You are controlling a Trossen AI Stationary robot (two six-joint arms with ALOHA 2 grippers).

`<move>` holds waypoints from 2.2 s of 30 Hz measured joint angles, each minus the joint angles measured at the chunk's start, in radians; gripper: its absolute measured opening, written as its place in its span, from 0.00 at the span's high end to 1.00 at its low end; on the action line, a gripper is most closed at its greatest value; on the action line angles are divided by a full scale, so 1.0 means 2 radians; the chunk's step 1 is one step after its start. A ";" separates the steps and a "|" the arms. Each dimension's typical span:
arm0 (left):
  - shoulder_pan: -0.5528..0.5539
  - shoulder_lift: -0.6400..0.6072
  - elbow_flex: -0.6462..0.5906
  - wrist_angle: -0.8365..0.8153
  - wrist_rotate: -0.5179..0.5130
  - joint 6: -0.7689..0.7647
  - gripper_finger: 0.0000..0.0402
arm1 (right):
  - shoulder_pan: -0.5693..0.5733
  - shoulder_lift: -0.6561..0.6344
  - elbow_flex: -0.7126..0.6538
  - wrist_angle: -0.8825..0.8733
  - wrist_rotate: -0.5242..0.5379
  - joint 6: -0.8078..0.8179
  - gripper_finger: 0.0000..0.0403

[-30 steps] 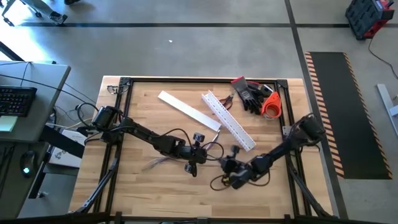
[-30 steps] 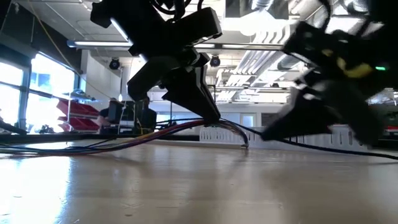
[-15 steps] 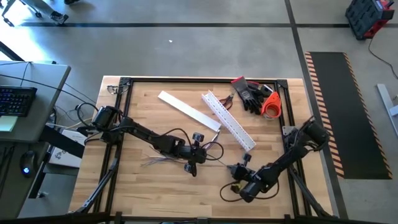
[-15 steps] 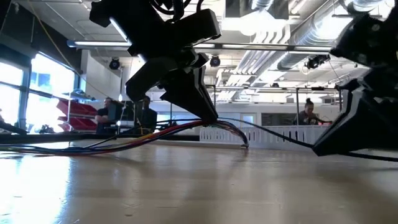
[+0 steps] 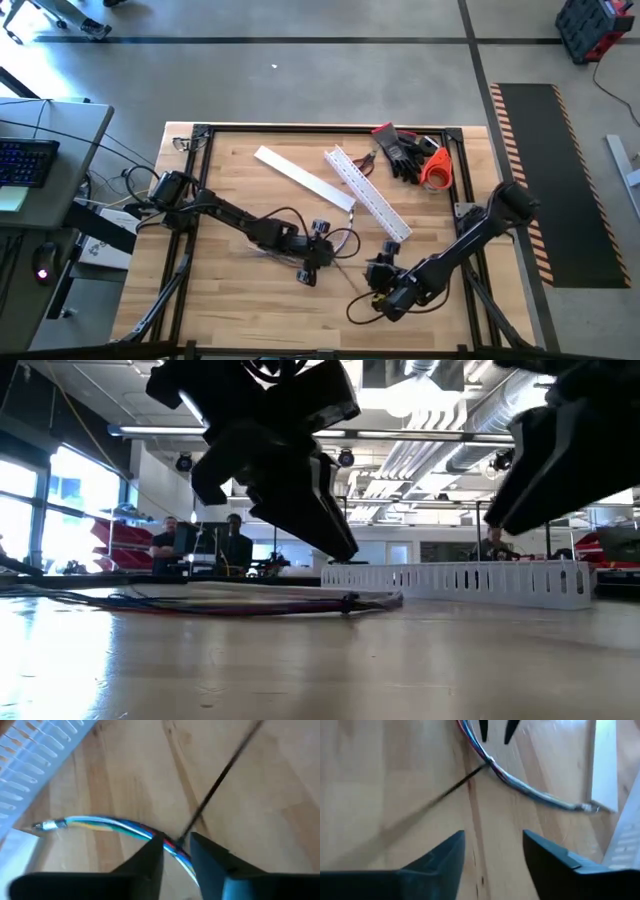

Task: Ziptie cables
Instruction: Wrap the colored cables with the black zip tie, then move the white cable duct to the center of the table

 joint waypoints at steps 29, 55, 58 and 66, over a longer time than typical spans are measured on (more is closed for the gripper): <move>-0.032 -0.026 -0.104 -0.009 0.006 -0.132 0.74 | -0.194 0.092 0.001 0.142 -0.314 -0.235 0.98; -0.134 -0.086 -0.105 -0.024 -0.235 -0.295 0.77 | -0.182 -0.109 -0.069 0.024 -0.061 -0.159 0.48; -0.143 -0.086 -0.105 -0.024 -0.250 -0.290 0.77 | -0.227 -0.120 -0.116 0.025 -0.050 -0.123 0.48; -0.146 -0.085 -0.105 -0.019 -0.265 -0.286 0.77 | -0.302 -0.121 -0.217 0.122 -0.106 -0.080 0.49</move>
